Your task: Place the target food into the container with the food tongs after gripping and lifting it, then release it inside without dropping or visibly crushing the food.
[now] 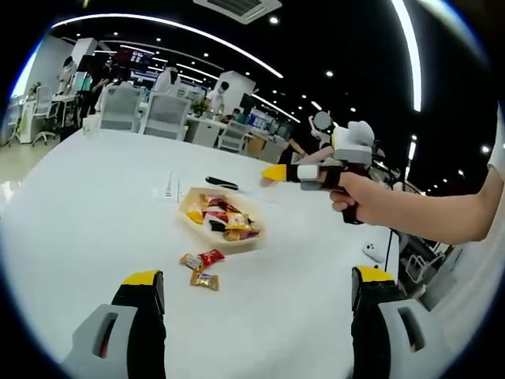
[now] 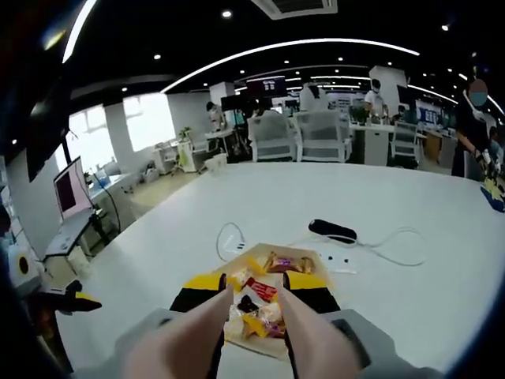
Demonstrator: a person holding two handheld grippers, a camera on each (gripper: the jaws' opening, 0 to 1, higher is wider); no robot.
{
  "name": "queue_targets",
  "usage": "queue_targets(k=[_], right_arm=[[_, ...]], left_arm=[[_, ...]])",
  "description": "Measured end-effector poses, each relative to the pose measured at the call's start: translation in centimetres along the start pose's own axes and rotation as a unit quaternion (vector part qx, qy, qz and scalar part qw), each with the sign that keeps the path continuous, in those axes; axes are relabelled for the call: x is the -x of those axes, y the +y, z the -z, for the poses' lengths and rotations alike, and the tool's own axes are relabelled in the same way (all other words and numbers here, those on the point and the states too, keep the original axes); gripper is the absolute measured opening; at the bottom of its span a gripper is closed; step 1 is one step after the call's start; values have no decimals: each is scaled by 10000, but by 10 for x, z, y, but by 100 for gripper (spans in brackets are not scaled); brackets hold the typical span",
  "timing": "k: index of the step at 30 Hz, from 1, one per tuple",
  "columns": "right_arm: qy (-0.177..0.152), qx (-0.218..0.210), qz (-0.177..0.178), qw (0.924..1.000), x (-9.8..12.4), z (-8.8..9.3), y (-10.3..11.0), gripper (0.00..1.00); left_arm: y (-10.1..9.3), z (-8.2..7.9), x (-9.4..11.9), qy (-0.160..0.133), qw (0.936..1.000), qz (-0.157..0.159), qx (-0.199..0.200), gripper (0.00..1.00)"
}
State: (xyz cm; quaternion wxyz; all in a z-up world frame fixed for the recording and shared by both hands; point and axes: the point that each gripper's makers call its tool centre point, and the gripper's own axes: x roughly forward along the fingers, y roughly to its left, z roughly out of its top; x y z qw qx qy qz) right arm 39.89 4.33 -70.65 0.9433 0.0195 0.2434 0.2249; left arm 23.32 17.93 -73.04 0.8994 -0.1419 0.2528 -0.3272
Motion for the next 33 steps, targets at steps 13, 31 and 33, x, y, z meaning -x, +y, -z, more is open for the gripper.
queue_targets(k=[13, 31, 33], right_arm=[[99, 21, -90, 9999, -1, 8, 8, 28], [291, 132, -221, 9992, -7, 18, 24, 28], [274, 117, -211, 9993, -8, 18, 23, 28]], left_arm=[[-1, 2, 1, 12, 10000, -22, -15, 99], [4, 3, 4, -69, 10000, -56, 18, 99], [4, 6, 5, -56, 9999, -64, 91, 99]])
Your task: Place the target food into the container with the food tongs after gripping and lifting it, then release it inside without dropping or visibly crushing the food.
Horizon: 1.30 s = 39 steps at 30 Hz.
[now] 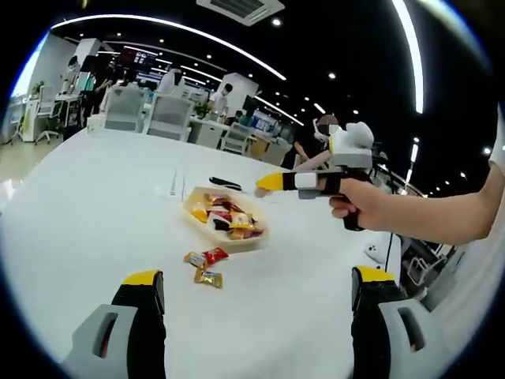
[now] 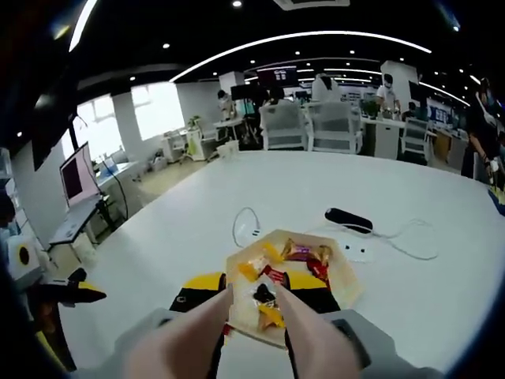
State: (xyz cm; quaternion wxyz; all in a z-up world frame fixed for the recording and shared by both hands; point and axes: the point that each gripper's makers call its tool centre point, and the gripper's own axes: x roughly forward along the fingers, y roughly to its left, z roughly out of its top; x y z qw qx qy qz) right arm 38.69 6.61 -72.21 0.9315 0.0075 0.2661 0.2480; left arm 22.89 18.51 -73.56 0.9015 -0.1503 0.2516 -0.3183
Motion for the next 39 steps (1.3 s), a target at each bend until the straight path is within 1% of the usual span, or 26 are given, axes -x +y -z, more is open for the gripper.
queue_targets(k=[2, 3, 5, 9, 13, 19, 24, 29, 37, 39], right_arm=[[9, -27, -9, 10000, -1, 3, 1, 28], [19, -27, -22, 10000, -1, 4, 2, 28], [58, -8, -71, 10000, -2, 9, 4, 28], [163, -5, -145, 9998, -3, 17, 12, 28], [306, 155, -320, 9989, -3, 27, 28, 28], [439, 163, -424, 9980, -11, 39, 32, 28], [505, 213, -482, 9973, -12, 42, 36, 28], [546, 218, -528, 9969, -12, 46, 42, 28], [680, 236, -622, 9955, -14, 58, 52, 28], [712, 232, -663, 9950, -15, 61, 56, 28]], left_arm=[[-2, 5, -1, 38, 10000, 30, 3, 99], [-4, 11, -2, 162, 9999, 49, -24, 99], [-6, 13, -3, 199, 9998, 61, -49, 99], [-9, 12, -5, 146, 9998, 93, -23, 99], [-8, 14, -8, 143, 9998, 105, 23, 99], [-7, 15, -9, 159, 9998, 117, 60, 99], [-5, 12, -8, 148, 9998, 126, 46, 99], [-3, 13, -7, 184, 9997, 131, 22, 99], [-4, 11, -7, 181, 9997, 172, 2, 99], [-4, 13, -7, 222, 9996, 173, -7, 99]])
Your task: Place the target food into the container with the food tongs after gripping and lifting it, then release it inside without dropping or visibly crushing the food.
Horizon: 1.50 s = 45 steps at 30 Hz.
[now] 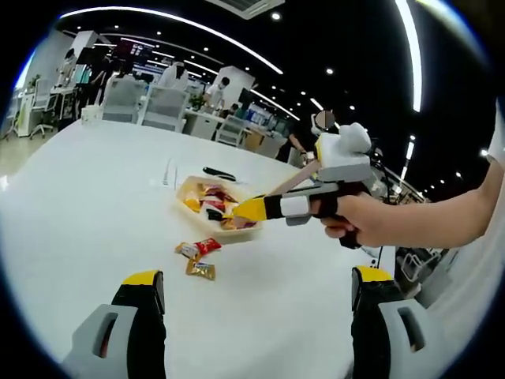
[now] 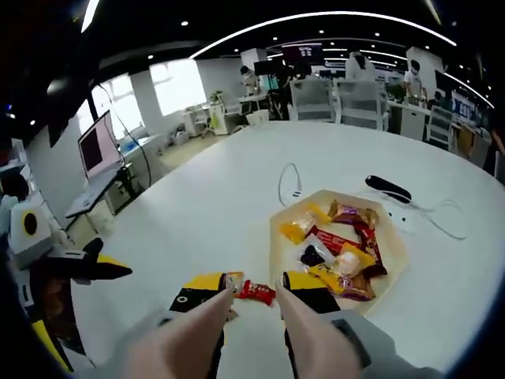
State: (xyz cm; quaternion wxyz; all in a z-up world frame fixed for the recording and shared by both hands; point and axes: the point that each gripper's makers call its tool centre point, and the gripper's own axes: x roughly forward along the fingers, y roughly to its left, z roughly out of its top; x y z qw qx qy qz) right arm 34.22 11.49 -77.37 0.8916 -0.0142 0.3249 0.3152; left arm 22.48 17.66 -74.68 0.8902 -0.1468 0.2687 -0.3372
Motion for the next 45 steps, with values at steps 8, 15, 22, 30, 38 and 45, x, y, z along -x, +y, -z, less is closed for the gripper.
queue_targets(k=[8, 15, 22, 30, 38, 45], right_arm=[[-33, 141, 2, 9999, -3, -2, 3, 28], [-17, 81, -53, 10000, -11, 0, 6, 28], [-3, 185, -208, 9996, -14, 0, 19, 28], [163, 312, -374, 9987, -18, 13, 26, 28], [280, 445, -499, 9974, -21, 22, 32, 28], [339, 766, -647, 9944, -27, 29, 40, 27]], left_arm=[[3, -2, 0, -10, 10000, -35, -8, 99], [5, 0, 1, 23, 10000, -70, -20, 99], [10, -1, 7, -94, 9998, -177, 33, 99], [13, 11, 9, -33, 9996, -234, 130, 99], [15, 14, 6, 20, 9997, -221, 107, 99], [18, 17, 3, 82, 9997, -211, 81, 99]])
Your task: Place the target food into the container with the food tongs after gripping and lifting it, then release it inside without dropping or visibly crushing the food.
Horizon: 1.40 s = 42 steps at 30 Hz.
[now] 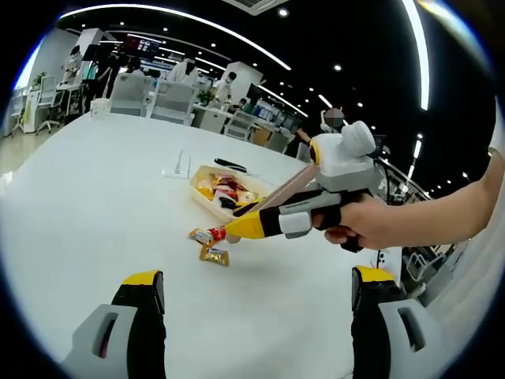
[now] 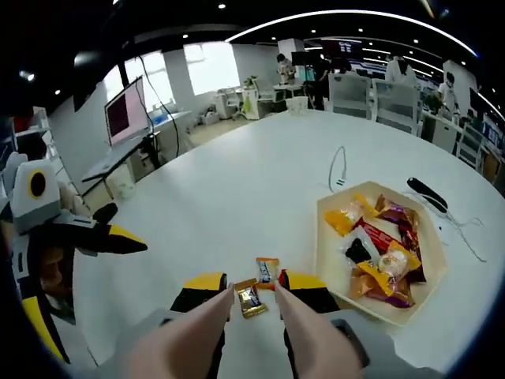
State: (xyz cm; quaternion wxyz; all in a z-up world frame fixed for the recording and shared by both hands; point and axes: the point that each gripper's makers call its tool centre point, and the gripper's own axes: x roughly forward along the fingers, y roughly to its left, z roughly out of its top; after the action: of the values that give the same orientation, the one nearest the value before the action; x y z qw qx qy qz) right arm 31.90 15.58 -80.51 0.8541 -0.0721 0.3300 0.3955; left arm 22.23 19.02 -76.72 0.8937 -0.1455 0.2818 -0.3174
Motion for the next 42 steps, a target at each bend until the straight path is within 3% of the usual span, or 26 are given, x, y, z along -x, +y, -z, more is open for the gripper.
queue_targets(k=[11, 20, 30, 42], right_arm=[[236, 147, -152, 9995, -16, 7, 7, 26], [399, 591, -243, 9972, -25, 15, 10, 25], [565, 701, -354, 9953, -38, 29, 12, 26], [284, 954, -513, 9937, -35, 29, 12, 26]], left_arm=[[5, 1, 3, 75, 10000, -32, -49, 99], [12, 0, 4, 81, 9999, -93, 7, 99], [25, 5, 8, 19, 9991, -307, 297, 99], [22, 7, 1, 57, 9989, -319, 339, 99]])
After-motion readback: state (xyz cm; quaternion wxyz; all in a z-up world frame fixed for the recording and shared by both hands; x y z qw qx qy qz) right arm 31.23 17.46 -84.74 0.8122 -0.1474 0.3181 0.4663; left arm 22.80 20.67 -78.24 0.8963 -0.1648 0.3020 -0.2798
